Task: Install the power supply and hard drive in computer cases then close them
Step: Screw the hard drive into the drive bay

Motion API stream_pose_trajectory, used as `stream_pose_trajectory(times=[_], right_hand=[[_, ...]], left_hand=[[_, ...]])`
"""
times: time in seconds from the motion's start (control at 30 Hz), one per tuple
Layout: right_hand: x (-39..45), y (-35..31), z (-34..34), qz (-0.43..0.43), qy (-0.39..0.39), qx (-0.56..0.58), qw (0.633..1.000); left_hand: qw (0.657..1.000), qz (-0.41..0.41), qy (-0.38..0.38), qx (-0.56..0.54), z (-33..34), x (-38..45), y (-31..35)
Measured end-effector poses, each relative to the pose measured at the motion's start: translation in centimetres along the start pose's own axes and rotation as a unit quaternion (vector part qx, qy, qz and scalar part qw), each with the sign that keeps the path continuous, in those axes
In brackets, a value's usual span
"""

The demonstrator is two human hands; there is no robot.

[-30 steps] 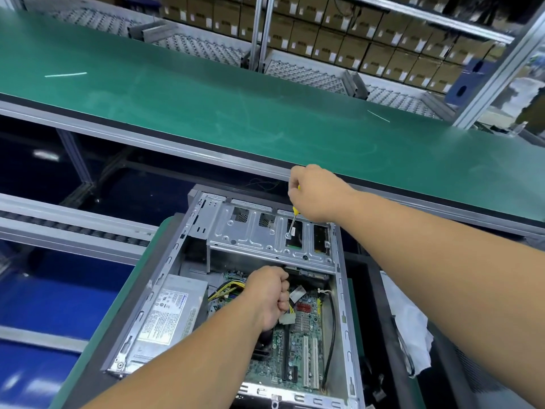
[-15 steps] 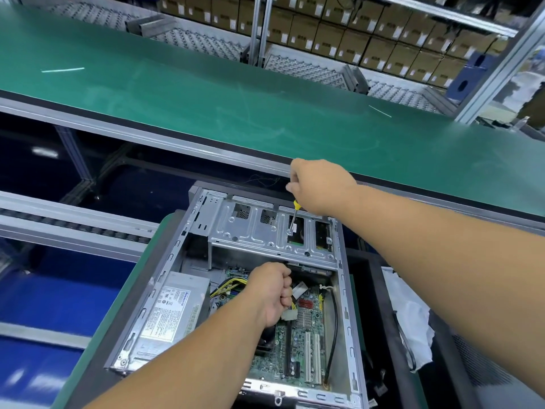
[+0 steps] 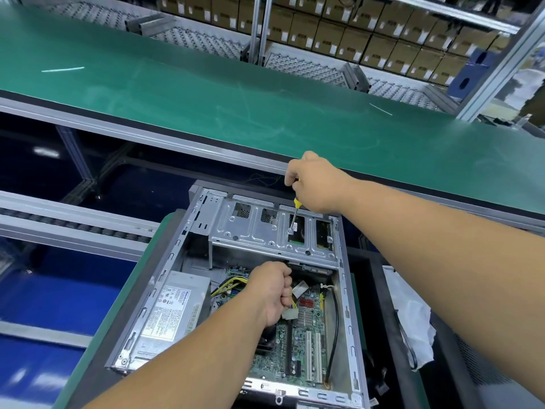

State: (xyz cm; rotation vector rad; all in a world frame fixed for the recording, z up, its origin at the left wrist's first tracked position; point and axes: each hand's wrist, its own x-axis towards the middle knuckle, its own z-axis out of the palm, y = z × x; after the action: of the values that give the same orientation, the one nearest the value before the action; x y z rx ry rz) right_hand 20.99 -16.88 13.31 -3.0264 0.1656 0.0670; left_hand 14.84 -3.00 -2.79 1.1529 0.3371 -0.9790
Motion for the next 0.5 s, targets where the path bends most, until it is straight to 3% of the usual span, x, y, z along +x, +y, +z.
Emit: stream_pose_trajectory(times=[0.13,0.17,0.3,0.43,0.5], right_hand=[[-0.09,-0.03,0.45,0.070,0.069,-0.126,0.987],[-0.06,0.10,0.56,0.079,0.069,-0.124,0.987],[-0.12,0.23,-0.17,0.020,-0.017,0.056,0.998],[-0.11,-0.11,0.15,0.068,0.054,-0.112,0.990],[-0.11,0.12,0.40,0.065,0.048,-0.062,0.995]], left_hand=[[1.000,0.000,0.002,-0.001,0.09,-0.18,-0.02],[1.000,0.001,0.005,0.000,0.07,-0.23,-0.02],[1.000,0.004,0.018,0.008,0.19,-0.49,0.09],[0.999,0.002,0.042,0.005,0.19,-0.58,0.14],[0.998,-0.002,0.059,0.006,0.05,-0.65,0.19]])
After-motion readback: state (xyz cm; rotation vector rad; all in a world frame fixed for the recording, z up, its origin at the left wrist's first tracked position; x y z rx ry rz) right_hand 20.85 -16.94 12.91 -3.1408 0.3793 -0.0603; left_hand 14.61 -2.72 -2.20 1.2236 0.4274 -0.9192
